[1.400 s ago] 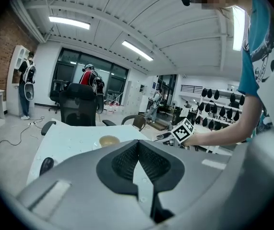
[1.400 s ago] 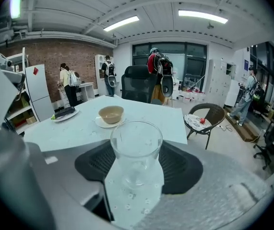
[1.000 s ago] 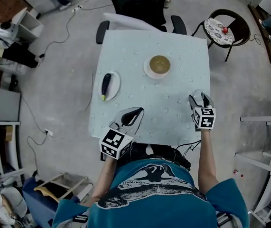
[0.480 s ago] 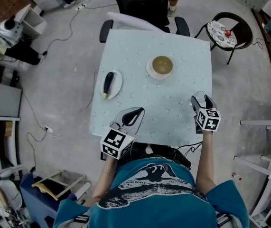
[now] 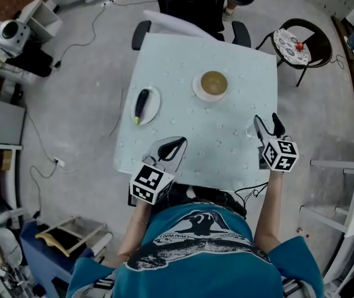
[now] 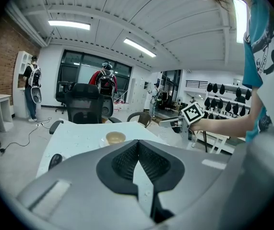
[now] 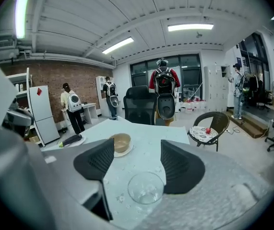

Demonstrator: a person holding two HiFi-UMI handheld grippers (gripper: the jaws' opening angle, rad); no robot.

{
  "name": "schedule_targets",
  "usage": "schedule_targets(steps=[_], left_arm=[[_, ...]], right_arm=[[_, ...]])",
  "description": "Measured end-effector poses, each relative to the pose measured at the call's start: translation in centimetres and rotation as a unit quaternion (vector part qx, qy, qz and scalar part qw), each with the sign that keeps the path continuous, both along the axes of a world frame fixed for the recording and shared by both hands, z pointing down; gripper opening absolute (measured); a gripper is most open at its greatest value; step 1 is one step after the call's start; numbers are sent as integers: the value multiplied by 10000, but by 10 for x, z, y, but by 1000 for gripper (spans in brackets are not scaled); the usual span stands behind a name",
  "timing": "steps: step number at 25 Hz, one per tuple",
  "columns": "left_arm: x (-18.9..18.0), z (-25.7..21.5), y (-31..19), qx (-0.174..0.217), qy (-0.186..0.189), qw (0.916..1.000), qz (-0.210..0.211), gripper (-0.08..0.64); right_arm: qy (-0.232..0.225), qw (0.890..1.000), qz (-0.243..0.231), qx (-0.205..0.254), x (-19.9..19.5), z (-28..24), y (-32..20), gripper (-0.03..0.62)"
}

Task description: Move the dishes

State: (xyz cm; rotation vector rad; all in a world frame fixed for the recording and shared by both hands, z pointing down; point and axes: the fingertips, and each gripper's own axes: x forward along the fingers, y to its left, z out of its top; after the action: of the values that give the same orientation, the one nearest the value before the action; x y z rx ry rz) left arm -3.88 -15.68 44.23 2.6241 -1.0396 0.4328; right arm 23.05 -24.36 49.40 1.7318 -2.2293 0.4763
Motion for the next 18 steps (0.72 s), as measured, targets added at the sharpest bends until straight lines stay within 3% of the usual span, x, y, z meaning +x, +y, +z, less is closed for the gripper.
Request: schedule_targets(steps=[8,18], left_arm=[[-18,6,1,4,92,9996,-284,11],[-46,13,-2,-192,123,9973,-697,11]], right_arm=[[34,9981,-521,314,-43,-28,-30,291],[276,9896,-1398,214,-120,-19,-71,285]])
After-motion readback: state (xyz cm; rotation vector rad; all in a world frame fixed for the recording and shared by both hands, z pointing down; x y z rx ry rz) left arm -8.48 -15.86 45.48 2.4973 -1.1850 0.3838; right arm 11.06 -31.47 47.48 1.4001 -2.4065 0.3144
